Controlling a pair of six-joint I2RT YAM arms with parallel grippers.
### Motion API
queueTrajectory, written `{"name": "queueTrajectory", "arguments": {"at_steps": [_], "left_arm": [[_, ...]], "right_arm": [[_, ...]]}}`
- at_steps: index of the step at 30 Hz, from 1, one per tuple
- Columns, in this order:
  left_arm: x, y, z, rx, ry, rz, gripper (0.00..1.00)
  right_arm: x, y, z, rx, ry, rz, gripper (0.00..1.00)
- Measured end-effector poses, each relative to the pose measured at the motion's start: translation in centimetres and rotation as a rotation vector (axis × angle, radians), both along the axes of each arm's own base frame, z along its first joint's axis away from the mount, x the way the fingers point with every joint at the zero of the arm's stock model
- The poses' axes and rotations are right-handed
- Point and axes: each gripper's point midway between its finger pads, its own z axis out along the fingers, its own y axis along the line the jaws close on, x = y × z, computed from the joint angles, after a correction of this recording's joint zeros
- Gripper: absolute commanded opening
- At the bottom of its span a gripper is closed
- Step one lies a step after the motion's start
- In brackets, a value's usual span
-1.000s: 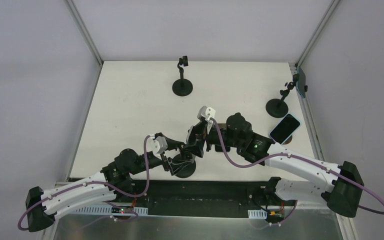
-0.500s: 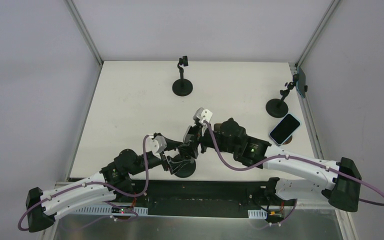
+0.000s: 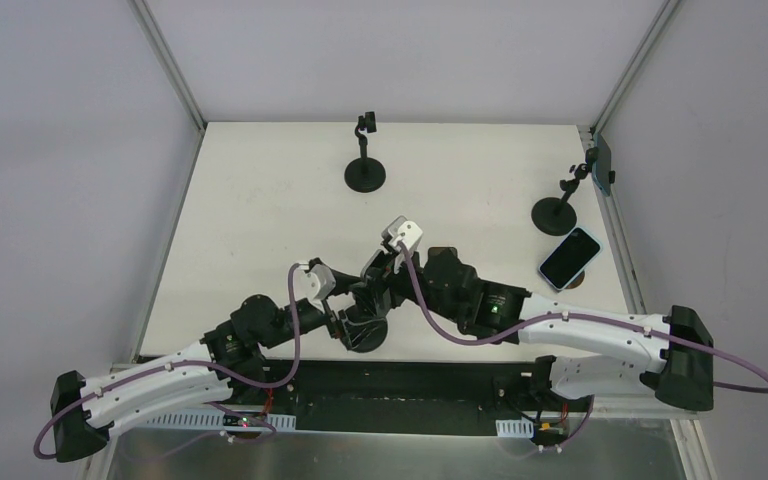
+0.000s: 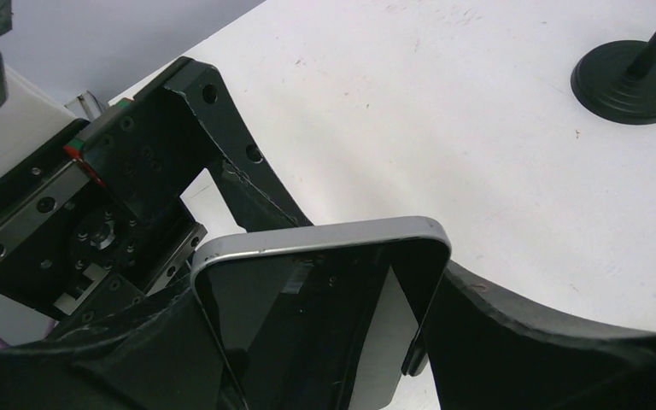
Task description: Remove the phone from the phone stand
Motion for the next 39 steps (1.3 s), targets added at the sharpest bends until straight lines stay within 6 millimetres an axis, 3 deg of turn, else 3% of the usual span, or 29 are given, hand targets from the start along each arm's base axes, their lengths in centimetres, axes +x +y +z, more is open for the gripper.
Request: {"name": "queueTrajectory", "arguments": {"at_steps": [11,19,35,39], "left_arm": [[0.8,0.3,0.2,-0.006,0.009,0.06,0.96],[1.8,0.8,0.9,-0.02,-0.019,0.124,0.82],[2.2,0.5,1.1,-0.028,-0.022,0.144,0.81],[2.4,0.4,1.1,-0.028,-0.021,0.149,0.9]], "right_arm": [[-0.6,0.2,-0.1,0.005,0.021,-0.081,0.0],[-0.3,0.3,-0.1,0.022,0.072,-0.132,0.0],[-0.5,-0.1,-0.2,0.028,0.128,-0.174,0.0],[-0.5,-0.1,-0.2,0.03,0.134,-0.181,0.0]]}}
